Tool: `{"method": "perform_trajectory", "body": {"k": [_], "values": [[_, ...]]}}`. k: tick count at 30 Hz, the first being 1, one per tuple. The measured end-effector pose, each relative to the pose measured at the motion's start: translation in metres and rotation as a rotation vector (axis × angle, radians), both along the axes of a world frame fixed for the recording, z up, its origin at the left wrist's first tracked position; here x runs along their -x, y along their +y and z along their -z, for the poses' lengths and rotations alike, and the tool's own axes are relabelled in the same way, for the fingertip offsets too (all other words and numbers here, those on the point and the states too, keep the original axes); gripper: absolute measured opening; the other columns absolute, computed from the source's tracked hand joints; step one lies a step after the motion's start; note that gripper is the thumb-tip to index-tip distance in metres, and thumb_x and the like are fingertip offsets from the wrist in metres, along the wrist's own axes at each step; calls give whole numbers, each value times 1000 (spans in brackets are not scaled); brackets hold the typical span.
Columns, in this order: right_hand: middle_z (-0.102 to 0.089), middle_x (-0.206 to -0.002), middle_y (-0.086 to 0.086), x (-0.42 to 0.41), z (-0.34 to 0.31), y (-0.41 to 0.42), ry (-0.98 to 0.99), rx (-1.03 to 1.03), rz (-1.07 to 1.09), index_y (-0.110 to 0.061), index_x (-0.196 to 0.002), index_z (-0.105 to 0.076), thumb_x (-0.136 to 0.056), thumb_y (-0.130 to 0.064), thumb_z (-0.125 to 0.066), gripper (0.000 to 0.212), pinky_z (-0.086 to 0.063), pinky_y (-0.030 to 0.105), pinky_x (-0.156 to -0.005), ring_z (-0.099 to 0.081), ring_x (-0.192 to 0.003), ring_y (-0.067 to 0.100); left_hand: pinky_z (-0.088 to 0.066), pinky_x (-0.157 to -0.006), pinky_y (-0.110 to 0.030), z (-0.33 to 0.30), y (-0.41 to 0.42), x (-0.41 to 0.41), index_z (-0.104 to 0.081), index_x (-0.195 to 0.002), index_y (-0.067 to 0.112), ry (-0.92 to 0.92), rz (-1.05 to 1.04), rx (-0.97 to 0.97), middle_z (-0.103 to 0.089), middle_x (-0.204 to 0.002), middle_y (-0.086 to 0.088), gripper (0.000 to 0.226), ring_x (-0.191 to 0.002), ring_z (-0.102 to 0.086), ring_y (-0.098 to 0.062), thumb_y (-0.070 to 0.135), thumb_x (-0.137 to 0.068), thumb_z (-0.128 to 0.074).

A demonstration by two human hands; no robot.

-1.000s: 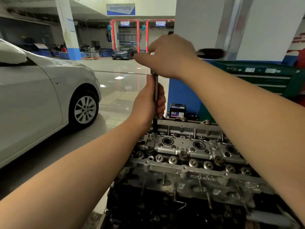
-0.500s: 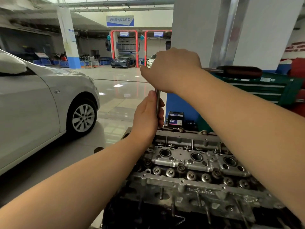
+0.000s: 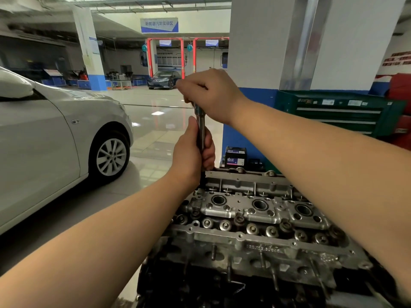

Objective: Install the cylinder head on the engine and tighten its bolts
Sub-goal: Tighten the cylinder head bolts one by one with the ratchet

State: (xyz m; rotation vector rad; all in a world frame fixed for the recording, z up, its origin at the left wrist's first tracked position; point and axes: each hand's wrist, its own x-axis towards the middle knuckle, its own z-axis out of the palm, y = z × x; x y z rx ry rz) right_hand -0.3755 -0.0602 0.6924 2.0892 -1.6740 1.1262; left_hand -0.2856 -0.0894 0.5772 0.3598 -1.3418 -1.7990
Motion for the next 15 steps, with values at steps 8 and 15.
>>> {"method": "perform_trajectory", "body": {"k": [8,15], "values": [[-46,-69,-2,-16,-16,7,514,-18,755,-23,-64,-44,-91,-63,-34,49,-25,29,-54,-39,-58,19,-37,-44,-23,-6,-3,-1,-55,-60,21,-102,-80,29,-44,-55,-3,66,-44,-39,-20,64,-106,-36],[-70,-103,16,4,4,1,-342,-123,-132,-4,-86,-71,-103,-39,-53,43,-48,45,-97,-61,-90,20,-23,-43,-24,-11,-5,2,-38,-56,20,-108,11,2,-26,-52,0,63,-46,-18,-20,58,-106,-34]]}}
